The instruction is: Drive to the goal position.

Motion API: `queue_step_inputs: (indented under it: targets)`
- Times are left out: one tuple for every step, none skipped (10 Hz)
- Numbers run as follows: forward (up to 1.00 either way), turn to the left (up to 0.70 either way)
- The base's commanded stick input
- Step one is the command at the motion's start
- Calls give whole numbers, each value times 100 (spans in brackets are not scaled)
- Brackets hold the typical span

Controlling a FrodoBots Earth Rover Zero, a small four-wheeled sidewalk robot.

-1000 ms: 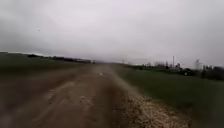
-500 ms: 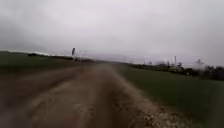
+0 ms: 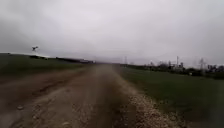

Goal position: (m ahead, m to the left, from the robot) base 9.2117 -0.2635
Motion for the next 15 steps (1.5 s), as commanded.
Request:
queue_step_inputs:
  targets:
    - [85, 0]
    - [85, 0]
    - [85, 0]
    - [85, 0]
    - [85, 0]
    - [85, 0]
    - [85, 0]
    - [85, 0]
    - [85, 0]
    - [85, 0]
    - [85, 0]
    - [85, 0]
    - [85, 0]
    - [85, 0]
    - [85, 0]
